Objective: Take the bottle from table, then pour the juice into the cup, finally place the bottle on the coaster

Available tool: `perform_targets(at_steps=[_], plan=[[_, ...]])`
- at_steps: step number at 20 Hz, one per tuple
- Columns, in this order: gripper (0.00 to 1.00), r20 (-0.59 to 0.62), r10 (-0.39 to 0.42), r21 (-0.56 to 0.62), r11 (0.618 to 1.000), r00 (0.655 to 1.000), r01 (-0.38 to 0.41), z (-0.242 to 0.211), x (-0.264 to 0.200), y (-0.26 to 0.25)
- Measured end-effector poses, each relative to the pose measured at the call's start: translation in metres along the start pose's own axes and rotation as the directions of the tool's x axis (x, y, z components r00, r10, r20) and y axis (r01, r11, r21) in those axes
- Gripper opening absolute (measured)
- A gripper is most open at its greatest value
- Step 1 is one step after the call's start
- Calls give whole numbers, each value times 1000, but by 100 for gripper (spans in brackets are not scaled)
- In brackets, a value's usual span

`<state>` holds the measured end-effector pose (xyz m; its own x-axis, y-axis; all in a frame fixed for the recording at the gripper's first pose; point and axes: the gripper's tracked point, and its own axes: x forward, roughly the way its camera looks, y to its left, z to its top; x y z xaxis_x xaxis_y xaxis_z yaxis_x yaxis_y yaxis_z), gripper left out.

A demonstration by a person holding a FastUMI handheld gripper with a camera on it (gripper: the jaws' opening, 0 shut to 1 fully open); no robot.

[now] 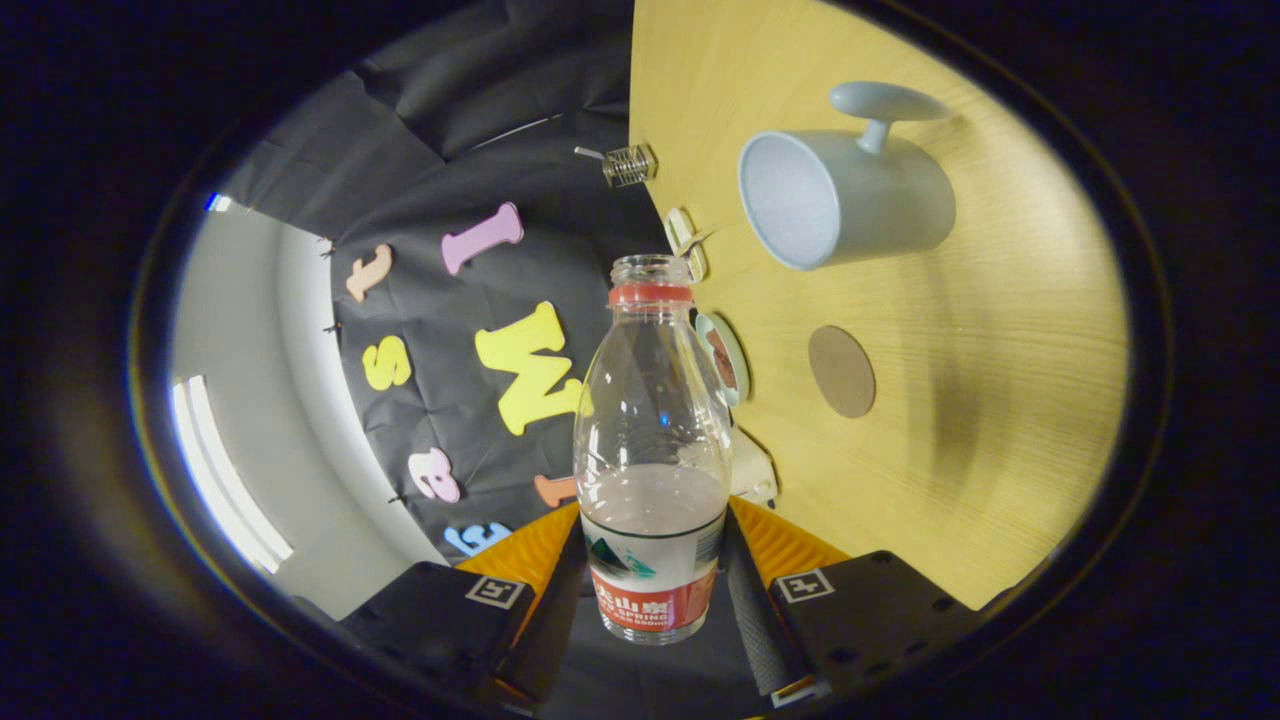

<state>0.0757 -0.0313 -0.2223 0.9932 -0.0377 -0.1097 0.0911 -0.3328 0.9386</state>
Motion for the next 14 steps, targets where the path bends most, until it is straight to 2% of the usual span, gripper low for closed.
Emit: perform_targets(at_steps=[14], plan=[[76, 1, 14, 81, 997, 1000, -14, 4, 7, 17]])
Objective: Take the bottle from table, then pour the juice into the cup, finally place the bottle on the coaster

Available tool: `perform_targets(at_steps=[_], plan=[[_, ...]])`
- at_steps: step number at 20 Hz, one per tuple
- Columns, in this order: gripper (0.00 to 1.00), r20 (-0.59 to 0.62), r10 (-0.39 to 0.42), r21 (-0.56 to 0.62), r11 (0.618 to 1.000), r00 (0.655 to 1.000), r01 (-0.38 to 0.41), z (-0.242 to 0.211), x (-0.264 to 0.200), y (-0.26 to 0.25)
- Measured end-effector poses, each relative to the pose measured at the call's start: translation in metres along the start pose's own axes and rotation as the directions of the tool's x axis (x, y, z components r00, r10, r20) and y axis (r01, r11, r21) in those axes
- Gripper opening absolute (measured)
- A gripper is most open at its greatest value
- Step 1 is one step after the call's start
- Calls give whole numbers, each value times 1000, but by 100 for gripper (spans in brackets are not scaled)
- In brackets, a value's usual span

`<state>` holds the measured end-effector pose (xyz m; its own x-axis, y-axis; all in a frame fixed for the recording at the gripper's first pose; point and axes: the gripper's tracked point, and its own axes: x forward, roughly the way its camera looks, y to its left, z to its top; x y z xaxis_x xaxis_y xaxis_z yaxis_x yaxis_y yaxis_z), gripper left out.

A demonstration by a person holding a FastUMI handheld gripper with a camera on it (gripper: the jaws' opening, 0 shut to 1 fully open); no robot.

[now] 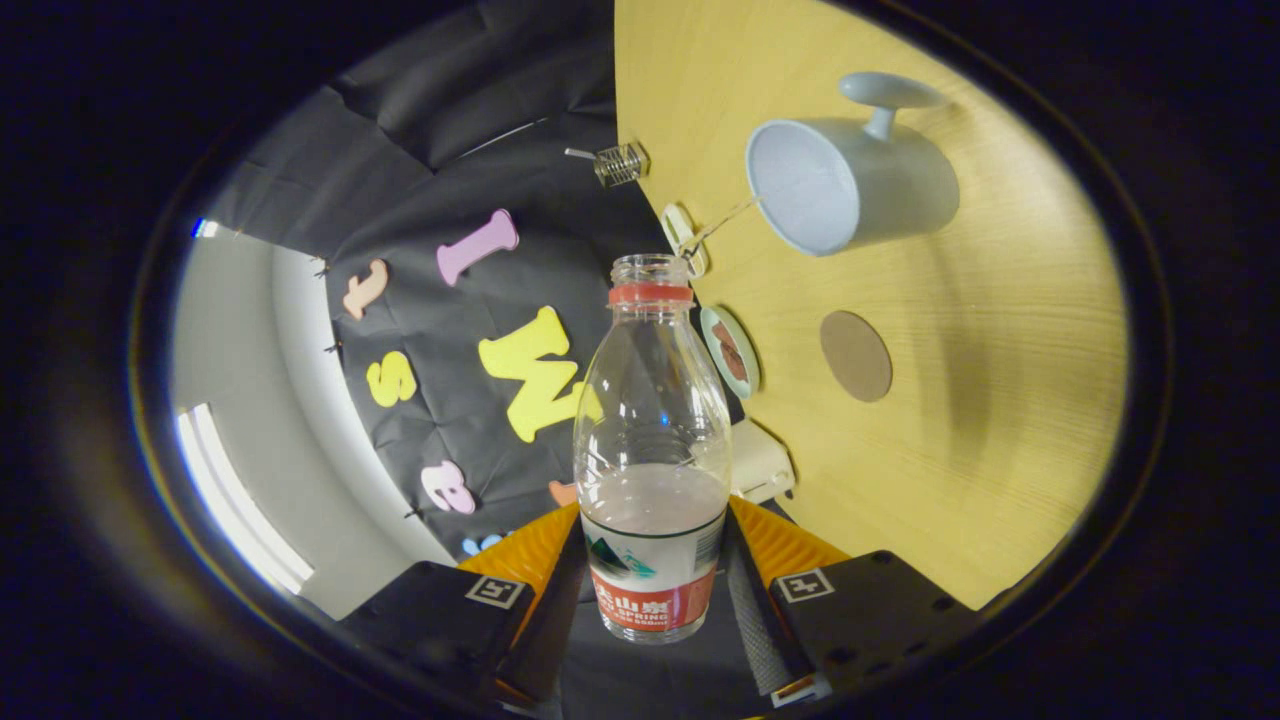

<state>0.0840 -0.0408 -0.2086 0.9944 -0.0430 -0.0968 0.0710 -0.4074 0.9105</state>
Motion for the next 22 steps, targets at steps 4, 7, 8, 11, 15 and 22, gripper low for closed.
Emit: perform_targets(at_steps=[4, 7, 8, 11, 15, 22], plan=[[76, 10, 2, 33, 999, 1000, -3, -1, 5, 10], [76, 8, 5, 47, 999, 1000, -6, -4, 5, 15], [76, 9, 5, 47, 999, 1000, -6, -7, 4, 16], [76, 19, -2, 64, 998, 1000, 0, -7, 4, 16], [76, 15, 6, 86, 996, 1000, -7, -10, 4, 23], [76, 19, 21, 164, 986, 1000, -24, -10, 2, 34]])
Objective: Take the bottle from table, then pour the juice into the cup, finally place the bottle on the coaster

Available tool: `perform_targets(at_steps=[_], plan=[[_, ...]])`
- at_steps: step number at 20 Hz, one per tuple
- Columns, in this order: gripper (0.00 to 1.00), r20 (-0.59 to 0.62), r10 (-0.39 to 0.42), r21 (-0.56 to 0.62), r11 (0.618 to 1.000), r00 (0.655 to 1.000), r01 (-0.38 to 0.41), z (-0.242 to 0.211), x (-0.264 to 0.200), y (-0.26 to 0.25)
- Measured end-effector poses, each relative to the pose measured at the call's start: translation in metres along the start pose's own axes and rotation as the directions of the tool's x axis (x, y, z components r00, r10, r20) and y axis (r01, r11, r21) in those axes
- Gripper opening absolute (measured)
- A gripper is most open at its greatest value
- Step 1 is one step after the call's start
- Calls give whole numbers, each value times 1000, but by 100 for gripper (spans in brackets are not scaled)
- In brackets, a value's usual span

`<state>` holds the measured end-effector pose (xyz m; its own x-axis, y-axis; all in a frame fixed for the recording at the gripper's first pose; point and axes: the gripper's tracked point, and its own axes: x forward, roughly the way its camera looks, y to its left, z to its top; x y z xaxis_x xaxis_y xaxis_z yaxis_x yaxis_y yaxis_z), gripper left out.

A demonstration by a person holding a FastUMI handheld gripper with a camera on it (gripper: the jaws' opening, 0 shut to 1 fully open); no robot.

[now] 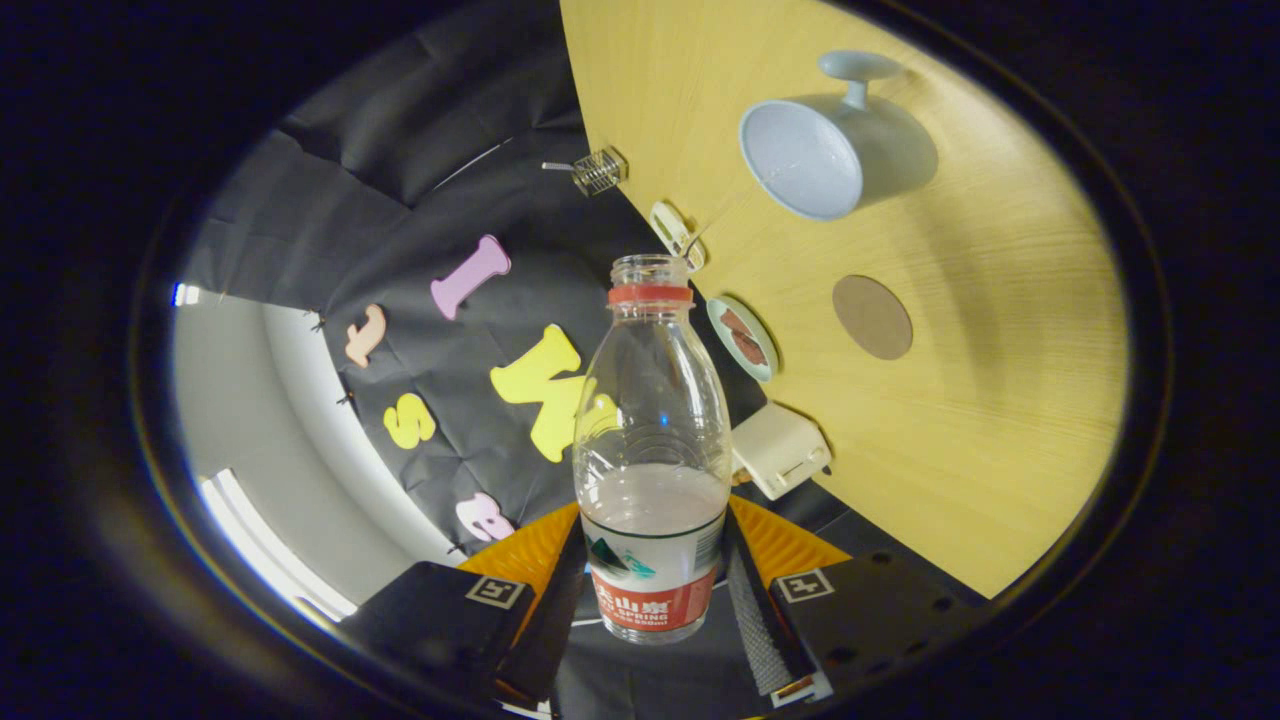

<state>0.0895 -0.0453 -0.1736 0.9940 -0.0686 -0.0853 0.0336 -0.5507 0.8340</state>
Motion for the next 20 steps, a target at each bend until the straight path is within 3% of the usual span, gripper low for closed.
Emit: perform_targets(at_steps=[20], plan=[[76, -15, 51, 52, 997, 999, -51, -3, 3, 15]])
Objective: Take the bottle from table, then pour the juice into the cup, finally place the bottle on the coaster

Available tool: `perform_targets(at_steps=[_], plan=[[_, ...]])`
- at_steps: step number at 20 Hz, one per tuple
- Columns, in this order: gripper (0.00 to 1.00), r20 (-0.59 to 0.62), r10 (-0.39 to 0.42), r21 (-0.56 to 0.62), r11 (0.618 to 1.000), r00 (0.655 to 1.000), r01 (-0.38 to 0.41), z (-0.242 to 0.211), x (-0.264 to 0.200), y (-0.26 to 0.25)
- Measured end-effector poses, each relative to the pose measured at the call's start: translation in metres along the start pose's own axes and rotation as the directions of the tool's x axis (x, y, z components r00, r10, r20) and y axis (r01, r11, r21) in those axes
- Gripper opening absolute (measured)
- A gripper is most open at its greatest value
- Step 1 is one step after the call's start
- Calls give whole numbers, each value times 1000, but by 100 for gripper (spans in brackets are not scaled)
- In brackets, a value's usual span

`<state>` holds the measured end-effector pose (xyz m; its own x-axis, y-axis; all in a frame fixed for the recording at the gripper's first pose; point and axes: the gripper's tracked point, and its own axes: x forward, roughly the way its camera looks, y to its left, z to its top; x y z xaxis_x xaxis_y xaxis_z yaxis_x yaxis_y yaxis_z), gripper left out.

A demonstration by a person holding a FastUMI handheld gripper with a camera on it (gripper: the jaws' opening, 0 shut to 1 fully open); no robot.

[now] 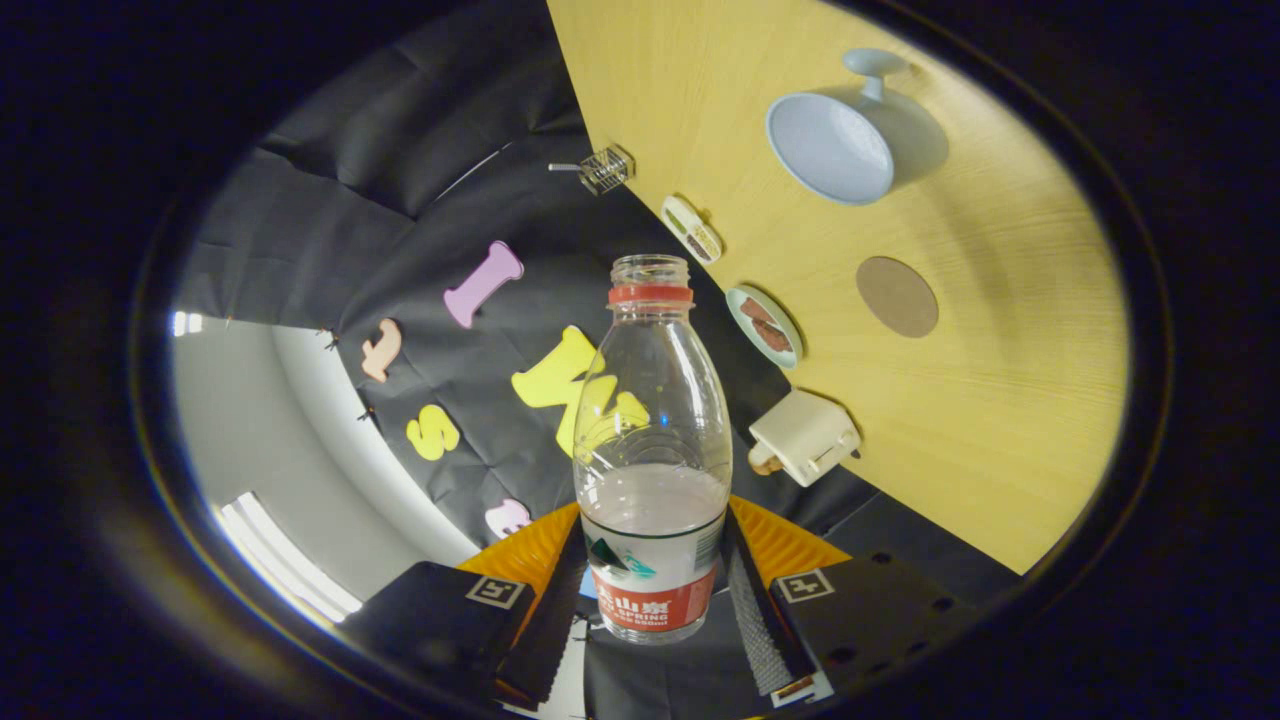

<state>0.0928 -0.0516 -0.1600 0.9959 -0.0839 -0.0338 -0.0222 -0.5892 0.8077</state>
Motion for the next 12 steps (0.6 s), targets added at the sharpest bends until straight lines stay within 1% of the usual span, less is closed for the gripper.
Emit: perform_targets(at_steps=[4, 6, 8, 9, 11, 12], plan=[[76, 3, -2, -25, 1000, 1000, 2, -2, 2, 1], [76, -16, -24, -95, 995, 1000, 22, -5, 1, -7], [76, -35, -53, -219, 975, 998, 44, -7, -1, -15], [76, -41, -63, -282, 958, 997, 49, -7, -1, -16], [76, -47, -75, -397, 916, 996, 50, -6, 0, -16], [76, -58, -70, -446, 894, 996, 36, -12, 3, -11]])
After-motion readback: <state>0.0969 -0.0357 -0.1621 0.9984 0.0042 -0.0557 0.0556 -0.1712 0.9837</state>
